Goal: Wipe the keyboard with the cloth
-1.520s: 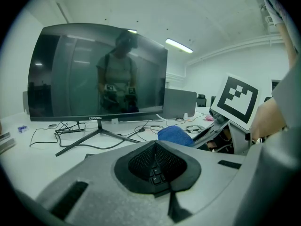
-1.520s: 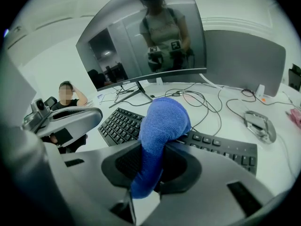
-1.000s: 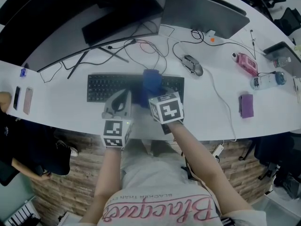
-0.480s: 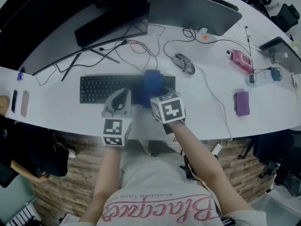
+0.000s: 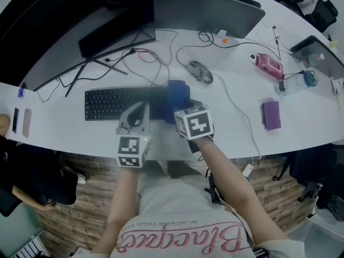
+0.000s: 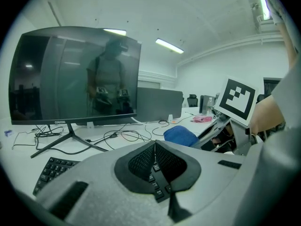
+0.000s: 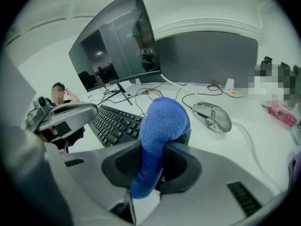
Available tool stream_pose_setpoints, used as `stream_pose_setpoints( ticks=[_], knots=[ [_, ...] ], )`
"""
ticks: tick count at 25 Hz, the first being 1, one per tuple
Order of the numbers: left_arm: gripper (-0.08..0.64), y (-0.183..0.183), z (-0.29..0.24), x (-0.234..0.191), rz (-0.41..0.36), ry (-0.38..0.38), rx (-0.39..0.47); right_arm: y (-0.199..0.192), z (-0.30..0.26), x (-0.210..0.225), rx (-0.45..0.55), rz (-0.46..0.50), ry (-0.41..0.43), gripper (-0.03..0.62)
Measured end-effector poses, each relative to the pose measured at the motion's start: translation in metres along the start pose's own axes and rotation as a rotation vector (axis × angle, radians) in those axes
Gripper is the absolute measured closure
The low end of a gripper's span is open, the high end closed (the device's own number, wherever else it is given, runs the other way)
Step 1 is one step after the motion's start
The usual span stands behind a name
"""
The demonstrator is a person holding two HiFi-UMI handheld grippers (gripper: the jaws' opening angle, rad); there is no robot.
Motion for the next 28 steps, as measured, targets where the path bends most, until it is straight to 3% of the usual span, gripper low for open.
stream_pose_setpoints(
  ticks=[14, 28],
  knots=[
    [0.554, 0.013, -0.015, 0.043, -0.033, -0.037, 0.014, -0.01, 0.029, 0.053, 0.025, -0.032, -0.046, 0.5],
    [0.555, 0.026, -0.019, 0.066, -0.071, -0.063, 0.026, -0.019, 0.077, 0.105, 0.102, -0.057, -0.155, 0.5]
  ],
)
Point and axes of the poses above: the fingertips, and each gripper's own axes: z backward along the fingers, x to its right, y out of its top, the point moved 7 cm from there along z, backward along the fingers, and after that the axes turned 10 degrees about -z, right-handed, at the moved point
